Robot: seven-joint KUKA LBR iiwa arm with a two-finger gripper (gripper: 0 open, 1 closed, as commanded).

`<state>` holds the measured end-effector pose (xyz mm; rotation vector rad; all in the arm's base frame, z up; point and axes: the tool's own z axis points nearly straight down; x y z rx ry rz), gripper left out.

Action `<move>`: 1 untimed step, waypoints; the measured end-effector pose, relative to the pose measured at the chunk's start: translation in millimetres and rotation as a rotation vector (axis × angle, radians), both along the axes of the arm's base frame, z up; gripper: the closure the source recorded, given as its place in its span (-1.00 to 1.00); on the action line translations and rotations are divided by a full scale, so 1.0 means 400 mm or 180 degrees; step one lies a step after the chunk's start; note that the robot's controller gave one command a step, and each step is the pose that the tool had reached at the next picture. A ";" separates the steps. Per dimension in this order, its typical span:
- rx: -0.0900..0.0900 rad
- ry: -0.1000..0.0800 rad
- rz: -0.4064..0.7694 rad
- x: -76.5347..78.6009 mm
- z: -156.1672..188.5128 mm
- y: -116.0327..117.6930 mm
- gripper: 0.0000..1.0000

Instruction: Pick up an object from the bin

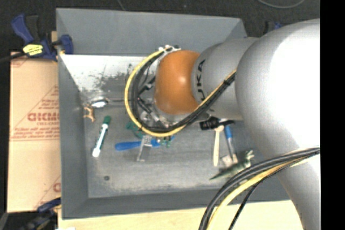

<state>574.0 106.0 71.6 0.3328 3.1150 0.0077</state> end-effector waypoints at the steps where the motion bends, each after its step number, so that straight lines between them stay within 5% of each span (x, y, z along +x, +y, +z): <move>1: -0.0007 -0.0001 0.0294 -0.017 0.001 0.019 -1.00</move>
Offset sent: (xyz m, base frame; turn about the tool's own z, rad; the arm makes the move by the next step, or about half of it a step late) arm -0.0012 0.0004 0.0002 -0.0019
